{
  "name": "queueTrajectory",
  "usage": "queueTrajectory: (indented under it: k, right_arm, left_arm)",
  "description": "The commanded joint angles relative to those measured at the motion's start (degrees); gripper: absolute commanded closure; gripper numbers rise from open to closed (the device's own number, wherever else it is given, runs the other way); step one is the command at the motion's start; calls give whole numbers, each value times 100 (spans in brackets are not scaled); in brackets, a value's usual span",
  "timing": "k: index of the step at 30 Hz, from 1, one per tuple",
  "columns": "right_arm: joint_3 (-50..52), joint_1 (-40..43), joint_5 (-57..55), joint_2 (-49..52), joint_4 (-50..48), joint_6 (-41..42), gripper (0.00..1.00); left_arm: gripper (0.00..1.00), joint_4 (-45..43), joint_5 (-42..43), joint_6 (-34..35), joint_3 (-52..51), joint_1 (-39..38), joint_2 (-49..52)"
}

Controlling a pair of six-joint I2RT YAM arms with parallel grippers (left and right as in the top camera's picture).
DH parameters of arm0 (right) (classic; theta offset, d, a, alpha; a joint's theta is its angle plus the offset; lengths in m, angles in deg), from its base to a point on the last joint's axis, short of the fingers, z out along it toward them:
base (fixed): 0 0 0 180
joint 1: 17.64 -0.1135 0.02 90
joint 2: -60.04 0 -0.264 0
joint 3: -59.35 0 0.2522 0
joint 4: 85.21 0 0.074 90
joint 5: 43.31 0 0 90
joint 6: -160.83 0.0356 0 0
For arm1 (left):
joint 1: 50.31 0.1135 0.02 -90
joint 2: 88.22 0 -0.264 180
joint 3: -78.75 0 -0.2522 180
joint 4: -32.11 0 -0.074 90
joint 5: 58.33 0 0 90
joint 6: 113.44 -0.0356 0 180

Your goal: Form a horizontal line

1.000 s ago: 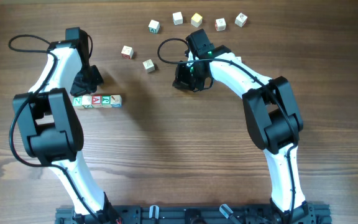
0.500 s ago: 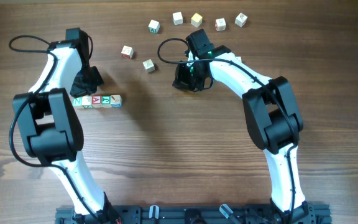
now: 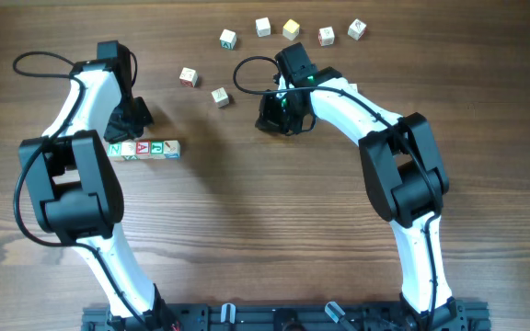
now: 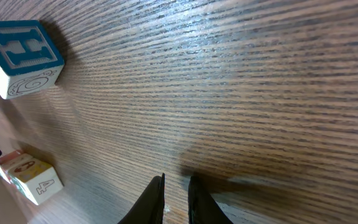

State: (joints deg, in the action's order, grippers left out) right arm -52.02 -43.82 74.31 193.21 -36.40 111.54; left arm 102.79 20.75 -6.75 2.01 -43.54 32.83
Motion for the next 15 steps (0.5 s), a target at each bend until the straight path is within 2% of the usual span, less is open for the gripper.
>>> queueTrajectory:
  k: [1,4,8,15]
  right_arm:
    - [247,33,-439,422,28,46,84]
    - [247,33,-439,422,15,46,84]
    - [247,33,-439,422,15,46,84]
    - [247,33,-442,422,13,140,84]
  left_arm:
    - [96,-142,-85,103,50,26,26]
    - [96,-328,-11,184,50,26,26]
    - [96,-723,595,179,50,24,26]
    - [96,-682,1003,177,50,20,26]
